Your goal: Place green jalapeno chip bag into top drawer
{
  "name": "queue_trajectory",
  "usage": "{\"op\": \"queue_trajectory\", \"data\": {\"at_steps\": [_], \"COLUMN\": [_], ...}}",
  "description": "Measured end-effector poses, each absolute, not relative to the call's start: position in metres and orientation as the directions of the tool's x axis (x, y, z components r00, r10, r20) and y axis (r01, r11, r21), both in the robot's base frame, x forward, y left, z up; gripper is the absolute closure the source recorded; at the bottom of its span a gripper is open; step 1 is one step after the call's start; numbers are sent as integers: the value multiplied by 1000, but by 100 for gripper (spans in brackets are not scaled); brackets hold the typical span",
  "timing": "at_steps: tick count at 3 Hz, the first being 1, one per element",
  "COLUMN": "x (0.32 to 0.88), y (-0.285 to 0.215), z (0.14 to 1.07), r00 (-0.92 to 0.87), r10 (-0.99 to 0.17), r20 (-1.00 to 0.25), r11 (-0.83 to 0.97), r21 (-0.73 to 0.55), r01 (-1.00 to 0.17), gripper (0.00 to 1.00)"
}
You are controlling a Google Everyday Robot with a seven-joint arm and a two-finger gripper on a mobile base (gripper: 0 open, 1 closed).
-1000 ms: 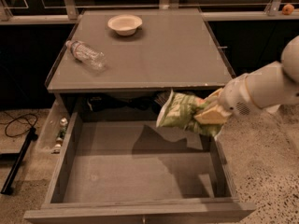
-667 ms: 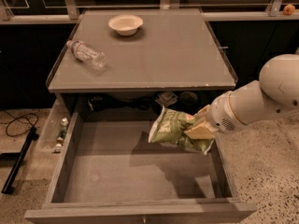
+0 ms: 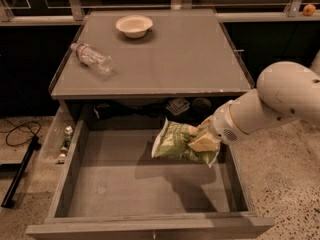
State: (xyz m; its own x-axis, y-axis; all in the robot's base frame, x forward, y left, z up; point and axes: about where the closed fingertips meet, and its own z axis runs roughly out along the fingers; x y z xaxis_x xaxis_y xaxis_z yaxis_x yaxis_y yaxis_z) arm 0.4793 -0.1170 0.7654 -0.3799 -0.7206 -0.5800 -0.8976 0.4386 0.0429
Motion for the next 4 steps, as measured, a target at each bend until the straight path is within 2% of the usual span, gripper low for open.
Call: {"op": "queue_trajectory", "data": {"at_steps": [2,4], "x": [496,507], "y": [-91,-87], "z": [671,626], "r00": [-426,-422], "r10": [-723,-680], "r20": [-543,-599], "r11": [453,505], "r21": [92,34], "r01": [-887,-862], "gripper": [100,100]}}
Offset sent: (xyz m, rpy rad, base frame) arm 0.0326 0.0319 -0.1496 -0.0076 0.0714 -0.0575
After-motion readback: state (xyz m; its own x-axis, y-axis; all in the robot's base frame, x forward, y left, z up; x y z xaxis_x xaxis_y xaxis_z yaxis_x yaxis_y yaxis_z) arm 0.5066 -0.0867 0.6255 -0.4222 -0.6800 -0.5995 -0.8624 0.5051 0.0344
